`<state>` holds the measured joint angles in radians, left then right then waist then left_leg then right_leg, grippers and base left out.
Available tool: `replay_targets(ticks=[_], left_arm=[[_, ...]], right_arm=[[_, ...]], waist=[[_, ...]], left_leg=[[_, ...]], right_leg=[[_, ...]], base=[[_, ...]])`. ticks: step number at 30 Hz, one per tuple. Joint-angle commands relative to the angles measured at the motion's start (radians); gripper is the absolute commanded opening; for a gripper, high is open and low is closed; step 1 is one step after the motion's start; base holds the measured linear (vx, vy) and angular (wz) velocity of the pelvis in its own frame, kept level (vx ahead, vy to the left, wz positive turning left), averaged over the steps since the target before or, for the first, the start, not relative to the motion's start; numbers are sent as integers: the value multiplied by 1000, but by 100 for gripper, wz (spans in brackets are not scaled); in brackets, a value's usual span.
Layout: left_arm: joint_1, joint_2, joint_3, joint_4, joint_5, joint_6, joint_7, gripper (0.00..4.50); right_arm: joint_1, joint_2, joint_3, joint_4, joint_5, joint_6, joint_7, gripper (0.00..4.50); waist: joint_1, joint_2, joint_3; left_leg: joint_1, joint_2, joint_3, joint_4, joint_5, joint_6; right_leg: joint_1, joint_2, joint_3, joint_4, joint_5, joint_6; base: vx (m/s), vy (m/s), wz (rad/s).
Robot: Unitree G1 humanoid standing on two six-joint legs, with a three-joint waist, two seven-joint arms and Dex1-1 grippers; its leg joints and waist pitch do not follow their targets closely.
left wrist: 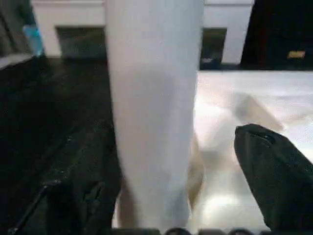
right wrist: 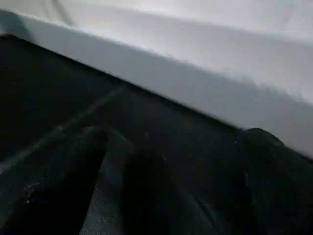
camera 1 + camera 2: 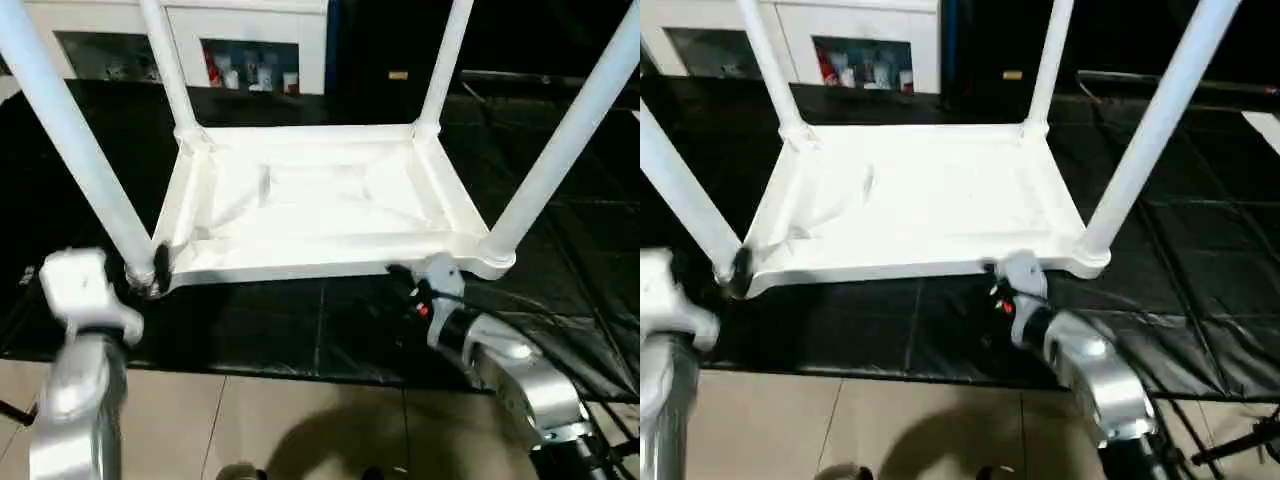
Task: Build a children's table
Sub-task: Rotate table base
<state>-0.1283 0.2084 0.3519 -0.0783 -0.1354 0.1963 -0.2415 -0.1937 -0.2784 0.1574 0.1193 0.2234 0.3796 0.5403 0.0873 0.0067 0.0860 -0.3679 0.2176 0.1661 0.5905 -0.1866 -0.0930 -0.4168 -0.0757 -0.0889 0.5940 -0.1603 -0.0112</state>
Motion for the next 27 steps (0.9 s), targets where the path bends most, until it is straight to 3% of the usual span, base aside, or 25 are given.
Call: replay_targets(ticks=[1,5,6,8,10,11,12,14,19,22,24,27], left_arm=[[-27,24,12,63,-13,-10,-24,443],[-123,77,23,166,-96,35,-145,443],[-144,96,21,188,-161,73,-232,443],[-142,136,-5,187,-242,134,-382,443],[-132,152,-20,174,-271,166,-445,443],[-119,183,-45,167,-314,214,-530,443],[-116,191,-51,164,-326,229,-552,443],[-104,216,-70,150,-358,272,-605,443],[-62,278,-153,35,-470,433,-735,443],[-38,282,-200,-46,-511,484,-758,443],[-24,277,-231,-90,-524,500,-759,443],[-9,248,-278,-154,-538,517,-745,443]], right_arm=[[1,2,-16,-20,-3,47,-22,450],[-36,25,-43,21,-5,66,-72,450],[-65,39,-54,59,-17,63,-104,450],[-111,60,-69,131,-27,53,-142,450],[-128,67,-73,161,-30,46,-152,450],[-151,78,-74,199,-34,44,-166,450],[-157,80,-74,208,-35,43,-168,450],[-173,89,-71,234,-39,38,-171,450],[-248,127,-69,351,-53,-15,-179,450],[-270,142,-66,380,-59,-33,-173,450],[-278,149,-63,392,-62,-40,-173,450],[-288,159,-60,410,-66,-52,-176,450]], waist=[[-1,5,-55],[-1,6,-64],[0,7,-67],[1,7,-71],[-1,5,-71],[-1,6,-70],[0,1,-70],[-1,5,-67],[-7,1,-60],[-10,-2,-57],[-16,-6,-53],[-25,-9,-53]], left_leg=[[5,0,-4,-82,-298,20],[3,4,-3,-80,-244,10],[8,3,0,-76,-227,7],[7,2,2,-75,-193,5],[5,4,3,-76,-180,3],[10,5,6,-75,-188,2],[13,6,8,-76,-192,3],[10,6,8,-79,-202,2],[14,8,7,-86,-269,-21],[13,8,6,-88,-294,-27],[12,4,3,-90,-320,-29],[11,3,1,-92,-306,-25]], right_leg=[[42,-46,44,-91,-404,-81],[46,-52,50,-75,-302,-122],[43,-52,52,-69,-266,-144],[47,-53,51,-60,-217,-173],[49,-54,52,-54,-204,-192],[46,-54,53,-52,-197,-204],[45,-55,54,-54,-201,-204],[47,-54,55,-53,-218,-200],[46,-57,57,-61,-303,-183],[46,-57,60,-64,-349,-169],[47,-55,62,-69,-415,-141],[47,-52,65,-70,-417,-132]], base=[[0,0,0],[0,0,0],[0,0,0],[0,0,0],[0,0,0],[0,0,0],[0,0,0],[0,0,0],[0,0,0],[0,0,0],[0,0,0],[0,0,0]])
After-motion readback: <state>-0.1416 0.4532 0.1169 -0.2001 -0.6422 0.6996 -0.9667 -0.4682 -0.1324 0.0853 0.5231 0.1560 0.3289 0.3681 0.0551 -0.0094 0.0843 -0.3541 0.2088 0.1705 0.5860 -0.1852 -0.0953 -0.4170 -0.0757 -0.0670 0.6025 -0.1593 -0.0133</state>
